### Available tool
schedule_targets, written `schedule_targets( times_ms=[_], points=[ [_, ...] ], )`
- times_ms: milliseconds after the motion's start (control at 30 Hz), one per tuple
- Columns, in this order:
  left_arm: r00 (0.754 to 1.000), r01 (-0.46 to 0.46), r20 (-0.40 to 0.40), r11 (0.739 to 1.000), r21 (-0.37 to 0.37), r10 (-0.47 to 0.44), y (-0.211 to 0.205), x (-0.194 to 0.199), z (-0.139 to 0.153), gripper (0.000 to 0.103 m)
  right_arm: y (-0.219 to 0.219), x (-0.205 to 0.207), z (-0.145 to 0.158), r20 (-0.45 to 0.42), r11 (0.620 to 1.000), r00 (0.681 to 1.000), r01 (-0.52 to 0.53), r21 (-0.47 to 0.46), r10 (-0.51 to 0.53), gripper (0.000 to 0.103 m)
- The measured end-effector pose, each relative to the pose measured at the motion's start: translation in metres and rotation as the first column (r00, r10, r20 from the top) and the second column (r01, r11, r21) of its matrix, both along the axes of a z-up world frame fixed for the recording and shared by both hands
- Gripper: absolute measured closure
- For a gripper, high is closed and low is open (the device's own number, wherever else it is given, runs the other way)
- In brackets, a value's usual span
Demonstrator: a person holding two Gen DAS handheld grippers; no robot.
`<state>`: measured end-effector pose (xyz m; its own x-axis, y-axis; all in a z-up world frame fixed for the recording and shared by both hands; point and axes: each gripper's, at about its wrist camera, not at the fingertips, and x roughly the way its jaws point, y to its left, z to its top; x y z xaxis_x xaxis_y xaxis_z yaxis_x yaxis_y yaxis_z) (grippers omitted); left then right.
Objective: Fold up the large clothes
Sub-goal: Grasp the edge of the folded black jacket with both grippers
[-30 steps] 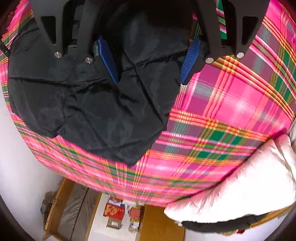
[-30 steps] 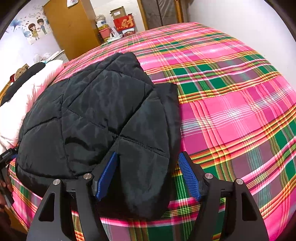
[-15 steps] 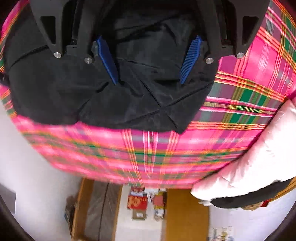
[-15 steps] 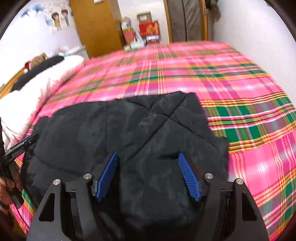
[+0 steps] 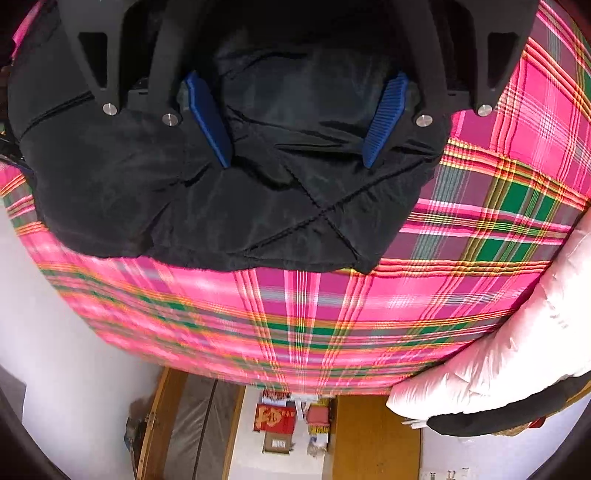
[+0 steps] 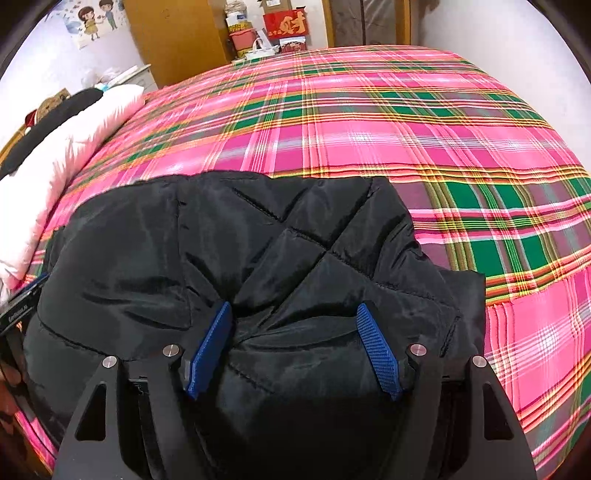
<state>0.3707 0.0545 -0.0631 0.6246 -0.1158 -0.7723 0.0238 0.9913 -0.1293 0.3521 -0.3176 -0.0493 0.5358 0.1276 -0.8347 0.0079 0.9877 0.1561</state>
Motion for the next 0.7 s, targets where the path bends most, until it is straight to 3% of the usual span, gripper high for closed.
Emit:
schedule_targets(
  times_ms=[167, 300, 433, 533, 600, 700],
  points=[
    [0.998, -0.056, 0.028, 0.995, -0.081, 0.059, 0.028, -0.03, 0.03, 0.03, -0.006, -0.035, 0.038, 0.094, 1.0, 0.996, 0.008, 0.0, -0.008, 0.033],
    [0.993, -0.108, 0.045, 0.991, -0.075, 0.111, 0.052, -0.06, 0.044, 0.03, -0.006, -0.076, 0.058, 0.171, 0.998, 0.985, -0.011, -0.065, 0.022, 0.032],
    [0.987, -0.157, -0.051, 0.987, -0.045, 0.155, 0.074, -0.067, 0.016, 0.03, -0.017, -0.086, 0.035, 0.118, 0.991, 0.993, 0.007, -0.135, 0.01, 0.032],
    [0.983, -0.167, -0.09, 0.98, -0.113, 0.157, 0.083, -0.061, -0.001, 0.029, -0.041, -0.081, 0.013, 0.064, 0.993, 0.996, 0.073, -0.091, -0.067, 0.032],
    [0.983, -0.166, -0.103, 0.974, -0.153, 0.151, 0.086, -0.057, -0.008, 0.028, -0.053, -0.079, 0.005, 0.046, 0.995, 0.995, 0.092, -0.047, -0.09, 0.025],
    [0.984, -0.156, -0.119, 0.966, -0.206, 0.134, 0.091, -0.05, -0.016, 0.026, -0.063, -0.075, -0.005, 0.019, 0.996, 0.996, 0.09, 0.006, -0.09, 0.024]
  ],
)
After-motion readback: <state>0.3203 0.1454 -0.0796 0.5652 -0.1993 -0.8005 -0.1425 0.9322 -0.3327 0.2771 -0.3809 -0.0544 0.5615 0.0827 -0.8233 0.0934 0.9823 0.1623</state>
